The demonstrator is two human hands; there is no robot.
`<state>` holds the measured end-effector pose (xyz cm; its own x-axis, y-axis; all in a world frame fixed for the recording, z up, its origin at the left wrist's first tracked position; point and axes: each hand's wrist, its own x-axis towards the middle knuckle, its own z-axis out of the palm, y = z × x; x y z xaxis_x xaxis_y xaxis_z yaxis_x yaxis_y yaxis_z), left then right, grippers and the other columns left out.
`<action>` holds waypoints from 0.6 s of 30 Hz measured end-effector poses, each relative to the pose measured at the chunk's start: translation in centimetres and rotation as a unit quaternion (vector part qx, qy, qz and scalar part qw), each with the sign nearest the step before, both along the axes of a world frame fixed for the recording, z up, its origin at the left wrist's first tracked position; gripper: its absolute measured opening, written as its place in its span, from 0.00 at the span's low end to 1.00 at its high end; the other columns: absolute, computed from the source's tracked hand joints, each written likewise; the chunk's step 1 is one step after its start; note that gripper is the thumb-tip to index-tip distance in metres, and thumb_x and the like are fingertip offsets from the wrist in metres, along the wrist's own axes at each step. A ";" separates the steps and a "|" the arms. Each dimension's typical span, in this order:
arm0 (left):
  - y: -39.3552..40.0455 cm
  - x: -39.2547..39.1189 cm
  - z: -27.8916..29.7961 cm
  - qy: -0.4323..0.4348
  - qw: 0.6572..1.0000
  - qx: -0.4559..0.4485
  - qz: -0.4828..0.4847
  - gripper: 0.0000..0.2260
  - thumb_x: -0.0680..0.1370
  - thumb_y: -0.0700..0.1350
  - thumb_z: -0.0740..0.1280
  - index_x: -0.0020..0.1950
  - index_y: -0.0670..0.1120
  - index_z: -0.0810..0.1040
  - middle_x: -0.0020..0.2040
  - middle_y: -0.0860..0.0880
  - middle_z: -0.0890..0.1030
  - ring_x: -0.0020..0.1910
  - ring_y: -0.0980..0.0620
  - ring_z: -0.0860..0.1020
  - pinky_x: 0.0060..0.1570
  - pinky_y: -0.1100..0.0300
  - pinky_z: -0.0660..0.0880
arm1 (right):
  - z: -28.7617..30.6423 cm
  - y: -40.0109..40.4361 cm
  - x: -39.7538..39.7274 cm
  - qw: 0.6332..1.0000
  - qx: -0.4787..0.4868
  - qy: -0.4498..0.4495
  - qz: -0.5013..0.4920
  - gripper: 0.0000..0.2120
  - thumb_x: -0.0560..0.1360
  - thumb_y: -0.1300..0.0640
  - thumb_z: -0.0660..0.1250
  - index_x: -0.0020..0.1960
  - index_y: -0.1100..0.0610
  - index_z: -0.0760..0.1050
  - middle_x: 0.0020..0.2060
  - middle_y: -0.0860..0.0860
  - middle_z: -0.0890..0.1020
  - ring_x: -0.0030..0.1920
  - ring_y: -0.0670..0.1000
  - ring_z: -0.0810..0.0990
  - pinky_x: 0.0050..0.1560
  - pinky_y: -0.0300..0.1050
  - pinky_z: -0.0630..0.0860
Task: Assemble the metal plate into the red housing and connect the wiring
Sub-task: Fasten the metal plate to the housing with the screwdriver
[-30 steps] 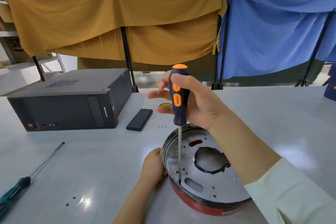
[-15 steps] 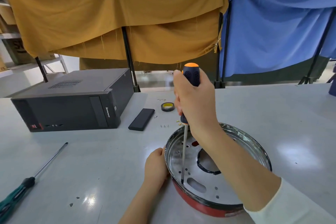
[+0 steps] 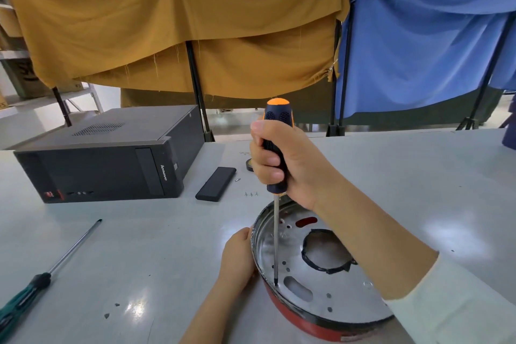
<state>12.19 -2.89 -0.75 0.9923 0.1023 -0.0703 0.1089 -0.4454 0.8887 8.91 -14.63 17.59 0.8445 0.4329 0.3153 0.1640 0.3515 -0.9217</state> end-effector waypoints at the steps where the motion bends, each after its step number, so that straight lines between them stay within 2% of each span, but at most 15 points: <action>1: -0.1 0.0 0.0 -0.008 1.000 0.016 0.002 0.12 0.80 0.39 0.60 0.36 0.42 0.69 0.34 0.47 0.74 0.35 0.49 0.69 0.37 0.57 0.68 | -0.2 0.3 -0.2 0.998 0.006 -0.007 -0.061 0.14 0.74 0.58 0.62 0.32 0.54 0.62 0.21 0.48 0.64 0.19 0.46 0.61 0.21 0.34 0.60; 4: -0.2 -0.2 0.1 -0.020 0.999 0.026 0.015 0.14 0.80 0.39 0.59 0.35 0.44 0.65 0.32 0.47 0.70 0.34 0.50 0.64 0.35 0.57 0.64 | -0.5 0.9 -0.9 0.972 0.031 -0.023 -0.230 0.15 0.75 0.61 0.63 0.32 0.54 0.62 0.23 0.51 0.63 0.20 0.48 0.61 0.22 0.35 0.59; 7: -0.3 -0.3 0.0 -0.022 0.999 0.024 0.016 0.13 0.80 0.40 0.59 0.36 0.44 0.64 0.32 0.47 0.69 0.34 0.51 0.62 0.34 0.58 0.63 | -0.7 1.0 -1.1 0.955 0.020 -0.037 -0.293 0.14 0.74 0.60 0.65 0.32 0.53 0.64 0.24 0.53 0.65 0.21 0.50 0.64 0.21 0.36 0.63; 10: -0.1 -0.3 0.0 -0.014 1.000 0.014 0.015 0.14 0.81 0.40 0.59 0.35 0.44 0.66 0.29 0.50 0.70 0.28 0.53 0.65 0.27 0.63 0.65 | -0.3 0.7 -0.9 0.975 -0.034 -0.075 -0.206 0.14 0.75 0.58 0.67 0.32 0.53 0.68 0.23 0.51 0.71 0.24 0.51 0.70 0.26 0.40 0.69; 12: 0.1 -0.4 0.1 0.006 0.999 -0.034 0.011 0.13 0.81 0.39 0.58 0.36 0.43 0.68 0.25 0.50 0.71 0.21 0.54 0.66 0.21 0.65 0.65 | 0.1 0.2 -0.6 0.992 -0.027 -0.073 -0.099 0.07 0.72 0.57 0.67 0.37 0.54 0.72 0.27 0.51 0.77 0.29 0.53 0.76 0.29 0.42 0.73; 13: 0.1 -0.4 0.1 0.012 0.999 -0.047 0.010 0.13 0.81 0.39 0.58 0.36 0.42 0.68 0.23 0.51 0.70 0.18 0.54 0.66 0.19 0.65 0.64 | 0.2 0.0 -0.5 0.997 -0.018 -0.059 -0.048 0.04 0.72 0.57 0.66 0.39 0.55 0.73 0.29 0.51 0.79 0.27 0.52 0.77 0.28 0.41 0.73; 15: 0.1 -0.4 0.1 0.014 0.999 -0.050 0.013 0.13 0.81 0.39 0.58 0.36 0.42 0.68 0.22 0.51 0.70 0.15 0.56 0.66 0.18 0.66 0.63 | 0.3 -0.2 -0.4 0.999 -0.015 -0.034 0.004 0.04 0.73 0.58 0.64 0.39 0.55 0.73 0.25 0.51 0.75 0.20 0.48 0.70 0.23 0.36 0.67; 18: -0.1 -0.5 0.0 0.005 0.999 -0.045 0.030 0.13 0.81 0.39 0.59 0.36 0.42 0.67 0.27 0.48 0.71 0.22 0.53 0.68 0.24 0.63 0.66 | 0.0 0.3 -0.3 0.998 -0.012 0.008 -0.065 0.18 0.76 0.61 0.62 0.28 0.55 0.64 0.20 0.49 0.64 0.18 0.45 0.59 0.21 0.34 0.59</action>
